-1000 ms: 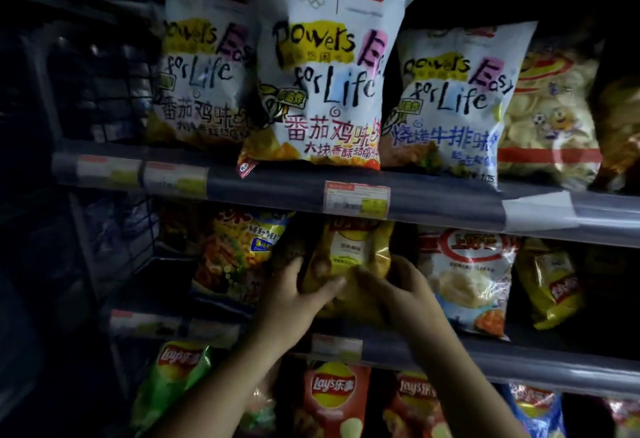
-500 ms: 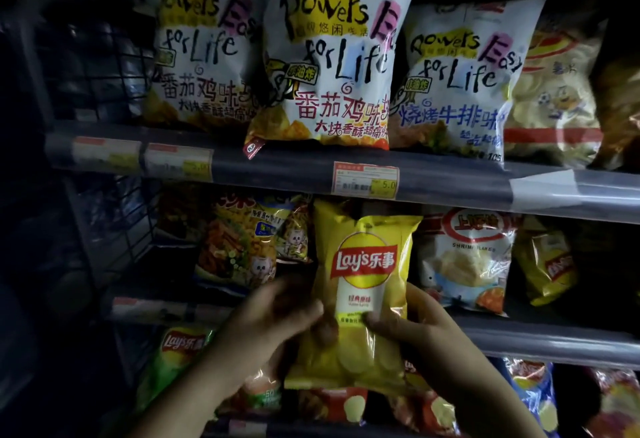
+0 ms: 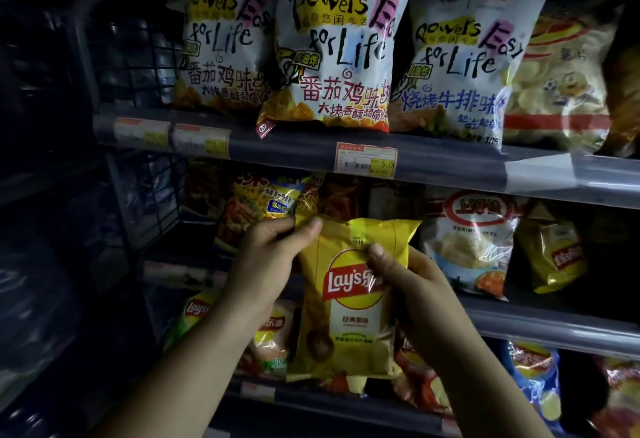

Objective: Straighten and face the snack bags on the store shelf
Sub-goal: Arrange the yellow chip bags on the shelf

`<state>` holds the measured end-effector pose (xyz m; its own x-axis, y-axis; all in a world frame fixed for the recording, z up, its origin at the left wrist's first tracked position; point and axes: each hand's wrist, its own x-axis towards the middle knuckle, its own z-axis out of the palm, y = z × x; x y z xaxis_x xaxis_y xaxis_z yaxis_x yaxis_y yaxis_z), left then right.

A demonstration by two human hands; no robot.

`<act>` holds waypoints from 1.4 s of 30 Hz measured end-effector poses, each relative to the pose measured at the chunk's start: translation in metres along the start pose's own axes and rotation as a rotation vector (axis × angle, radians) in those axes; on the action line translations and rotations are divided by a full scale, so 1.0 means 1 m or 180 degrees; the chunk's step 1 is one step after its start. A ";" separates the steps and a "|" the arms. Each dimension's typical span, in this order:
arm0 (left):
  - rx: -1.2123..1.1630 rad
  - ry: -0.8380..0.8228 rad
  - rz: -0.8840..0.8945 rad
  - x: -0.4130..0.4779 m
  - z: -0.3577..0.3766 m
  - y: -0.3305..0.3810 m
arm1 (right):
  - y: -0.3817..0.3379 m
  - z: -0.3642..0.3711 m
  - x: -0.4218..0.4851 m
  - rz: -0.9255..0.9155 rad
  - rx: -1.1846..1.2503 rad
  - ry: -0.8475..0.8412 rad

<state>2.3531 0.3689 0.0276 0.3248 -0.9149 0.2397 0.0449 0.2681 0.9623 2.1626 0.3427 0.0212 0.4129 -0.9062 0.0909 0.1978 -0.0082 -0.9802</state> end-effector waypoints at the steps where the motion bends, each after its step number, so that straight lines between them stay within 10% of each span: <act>1: -0.0116 0.0001 -0.0158 0.001 -0.001 -0.001 | -0.001 -0.001 -0.001 0.0043 0.0084 -0.0030; 21: 0.0098 0.0548 -0.0662 0.017 0.019 -0.005 | 0.011 -0.025 -0.016 0.0350 -0.1057 0.0018; 25: 0.0841 -0.0624 -0.0712 0.017 0.015 -0.012 | 0.004 -0.032 0.020 0.0020 -0.1126 0.0627; 34: 0.2243 -0.0135 0.0078 0.072 0.024 -0.064 | 0.035 -0.023 0.107 -0.0105 -0.2790 0.1396; 42: 0.2586 -0.0173 0.0808 0.059 -0.007 -0.062 | 0.040 -0.018 0.086 -0.0345 -0.2743 0.1652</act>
<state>2.3759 0.3000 -0.0185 0.1868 -0.8751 0.4465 -0.7216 0.1862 0.6668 2.1904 0.2567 -0.0134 -0.0474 -0.9526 0.3005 -0.5828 -0.2180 -0.7828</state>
